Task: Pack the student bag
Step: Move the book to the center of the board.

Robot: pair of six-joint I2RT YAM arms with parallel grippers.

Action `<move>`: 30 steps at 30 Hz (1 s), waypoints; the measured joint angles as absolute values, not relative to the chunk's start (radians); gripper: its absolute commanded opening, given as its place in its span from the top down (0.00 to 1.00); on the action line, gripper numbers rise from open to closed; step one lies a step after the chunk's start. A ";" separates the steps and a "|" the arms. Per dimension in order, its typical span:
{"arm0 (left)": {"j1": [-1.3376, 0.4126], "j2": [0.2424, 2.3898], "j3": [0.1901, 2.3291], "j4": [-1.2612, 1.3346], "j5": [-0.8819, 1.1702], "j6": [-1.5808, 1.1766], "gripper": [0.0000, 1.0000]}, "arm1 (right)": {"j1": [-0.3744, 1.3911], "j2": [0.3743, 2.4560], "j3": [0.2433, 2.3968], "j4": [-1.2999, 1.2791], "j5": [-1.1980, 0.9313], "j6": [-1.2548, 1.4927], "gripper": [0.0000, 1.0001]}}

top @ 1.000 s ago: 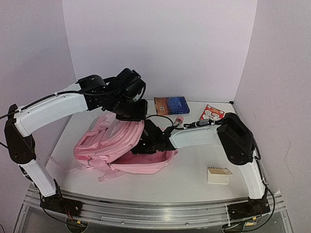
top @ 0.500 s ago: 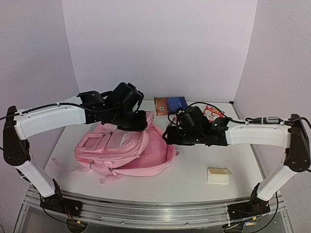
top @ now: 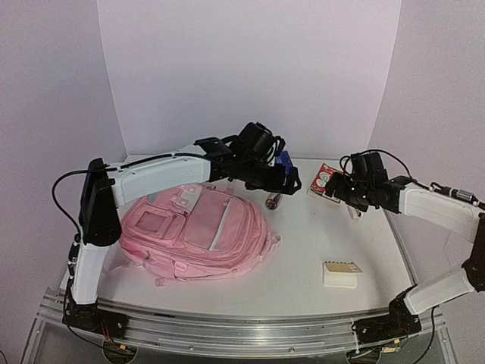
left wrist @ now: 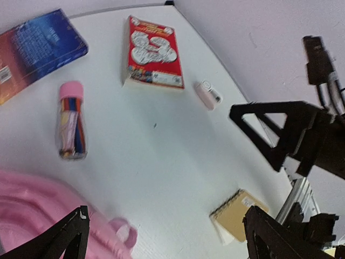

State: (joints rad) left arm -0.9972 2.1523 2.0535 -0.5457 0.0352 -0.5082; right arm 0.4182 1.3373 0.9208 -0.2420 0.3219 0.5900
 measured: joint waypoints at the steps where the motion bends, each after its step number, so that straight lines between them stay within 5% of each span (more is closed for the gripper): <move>1: -0.993 2.218 2.154 -0.554 0.049 -0.504 0.00 | 0.374 1.360 0.930 -0.245 0.295 0.593 0.08; 5: -0.958 2.411 2.362 -0.499 0.131 -0.517 0.00 | 0.205 1.516 1.017 -0.267 0.169 0.591 0.07; 14: -0.877 2.508 2.266 -0.419 0.225 -0.570 0.00 | -0.032 2.083 1.641 -0.337 -0.146 0.481 0.06; 22: -0.896 2.509 2.262 -0.371 0.262 -0.576 0.00 | -0.072 2.524 2.269 -0.492 -0.193 0.382 0.06; 30: -0.901 2.509 2.224 -0.347 0.288 -0.574 0.00 | -0.072 2.822 2.635 -0.532 -0.210 0.369 0.06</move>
State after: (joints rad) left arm -0.9012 2.5092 2.2243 -0.3468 0.2877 -0.5736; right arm -0.0719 2.8219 2.6350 -0.5320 -0.2100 0.3692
